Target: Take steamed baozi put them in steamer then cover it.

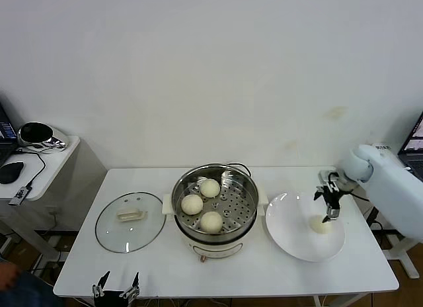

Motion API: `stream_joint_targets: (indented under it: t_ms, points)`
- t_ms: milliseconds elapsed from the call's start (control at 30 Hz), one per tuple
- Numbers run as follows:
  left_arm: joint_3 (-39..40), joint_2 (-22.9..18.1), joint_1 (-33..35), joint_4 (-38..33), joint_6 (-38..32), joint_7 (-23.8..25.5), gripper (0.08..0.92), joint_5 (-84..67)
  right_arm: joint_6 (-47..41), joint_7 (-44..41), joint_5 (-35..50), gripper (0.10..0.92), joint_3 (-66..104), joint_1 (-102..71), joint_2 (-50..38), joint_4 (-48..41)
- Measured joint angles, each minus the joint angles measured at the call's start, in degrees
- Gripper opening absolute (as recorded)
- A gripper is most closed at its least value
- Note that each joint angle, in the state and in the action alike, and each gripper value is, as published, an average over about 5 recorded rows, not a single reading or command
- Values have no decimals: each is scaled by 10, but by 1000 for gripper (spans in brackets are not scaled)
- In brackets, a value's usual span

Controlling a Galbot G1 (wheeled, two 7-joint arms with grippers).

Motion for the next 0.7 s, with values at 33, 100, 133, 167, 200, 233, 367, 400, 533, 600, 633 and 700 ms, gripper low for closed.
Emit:
stream_joint_targets:
  t_ms: [33, 100, 133, 167, 200, 233, 367, 400, 533, 600, 633, 700]
  points:
    - [0, 0, 0, 0, 0, 0, 823, 1, 2, 2, -4, 823, 3, -5, 2, -4]
    - [1, -1, 1, 0, 0, 0, 823, 2, 7, 5, -11, 823, 8, -15, 6, -12]
    - [1, -2, 2, 0, 0, 0, 823, 2, 9, 6, -14, 823, 11, -19, 8, -16]
    - [1, -2, 2, 0, 0, 0, 823, 3, 11, 8, -17, 823, 12, -23, 11, -19]
    - [2, -3, 3, 0, 0, 0, 823, 3, 13, 10, -20, 823, 14, -27, 13, -23]
    - [2, -3, 3, 1, -1, 0, 823, 3, 14, 13, -22, 823, 16, -30, 15, -26]
    - [3, -4, 4, 3, -1, -1, 823, 4, 20, 21, -31, 823, 22, -40, 22, -36]
    - [3, -4, 4, 3, -1, -1, 823, 4, 22, 23, -34, 823, 23, -42, 24, -38]
    - [3, -4, 2, 5, -1, -1, 823, 5, 26, 31, -39, 823, 27, -46, 28, -47]
    - [3, -4, 1, 6, -1, -1, 823, 5, 27, 34, -42, 823, 28, -48, 28, -51]
    - [4, -4, 1, 6, -1, -1, 823, 5, 28, 35, -43, 823, 29, -49, 29, -52]
    - [4, -4, 0, 7, -1, -1, 823, 5, 30, 37, -44, 823, 30, -50, 29, -55]
